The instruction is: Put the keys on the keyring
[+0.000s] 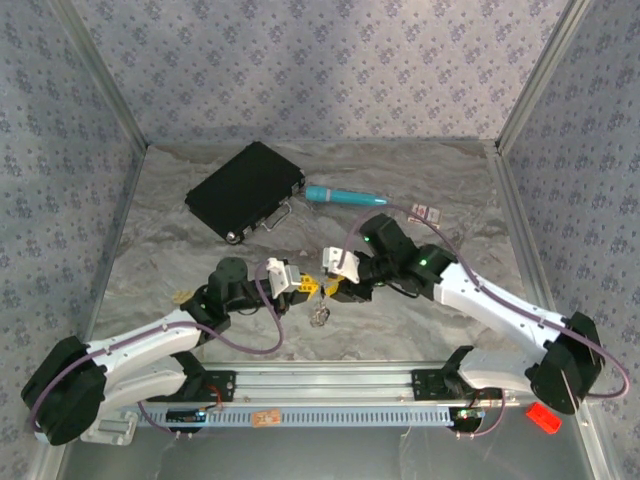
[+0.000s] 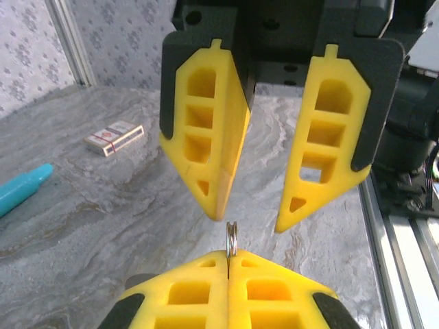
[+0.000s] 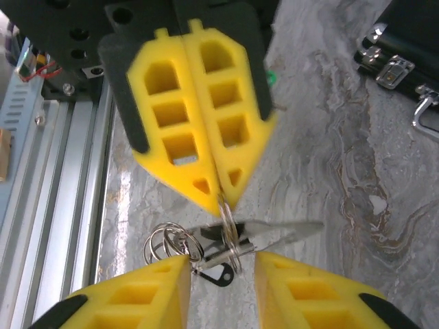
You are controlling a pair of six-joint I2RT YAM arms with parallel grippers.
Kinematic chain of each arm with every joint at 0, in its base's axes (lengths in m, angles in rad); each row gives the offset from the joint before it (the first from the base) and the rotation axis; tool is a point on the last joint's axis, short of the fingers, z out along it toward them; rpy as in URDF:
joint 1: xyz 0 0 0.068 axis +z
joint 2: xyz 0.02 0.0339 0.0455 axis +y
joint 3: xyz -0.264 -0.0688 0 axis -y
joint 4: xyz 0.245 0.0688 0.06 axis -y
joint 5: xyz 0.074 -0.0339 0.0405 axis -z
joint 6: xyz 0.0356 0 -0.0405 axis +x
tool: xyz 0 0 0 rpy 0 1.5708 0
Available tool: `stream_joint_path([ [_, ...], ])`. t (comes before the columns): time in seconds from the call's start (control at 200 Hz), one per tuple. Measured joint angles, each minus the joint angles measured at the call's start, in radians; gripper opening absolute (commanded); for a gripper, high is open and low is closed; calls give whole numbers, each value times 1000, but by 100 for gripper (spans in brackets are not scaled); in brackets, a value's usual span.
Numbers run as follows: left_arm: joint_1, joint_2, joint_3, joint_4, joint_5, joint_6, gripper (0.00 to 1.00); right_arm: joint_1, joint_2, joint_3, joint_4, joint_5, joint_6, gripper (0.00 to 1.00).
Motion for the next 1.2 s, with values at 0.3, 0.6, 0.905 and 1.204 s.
stream_joint_path([
  [0.3,0,48,-46,140,1,-80,0,-49,-23,-111,202,-127,131,32],
  [0.6,0,52,-46,181,2,-93,0,-49,5,-114,254,-163,165,14],
  [0.905,0,51,-46,167,0,-100,12,-51,13,-109,227,-168,148,0],
  [1.204,-4,42,-5,37,2,-55,13,13,67,27,-4,-44,8,0],
])
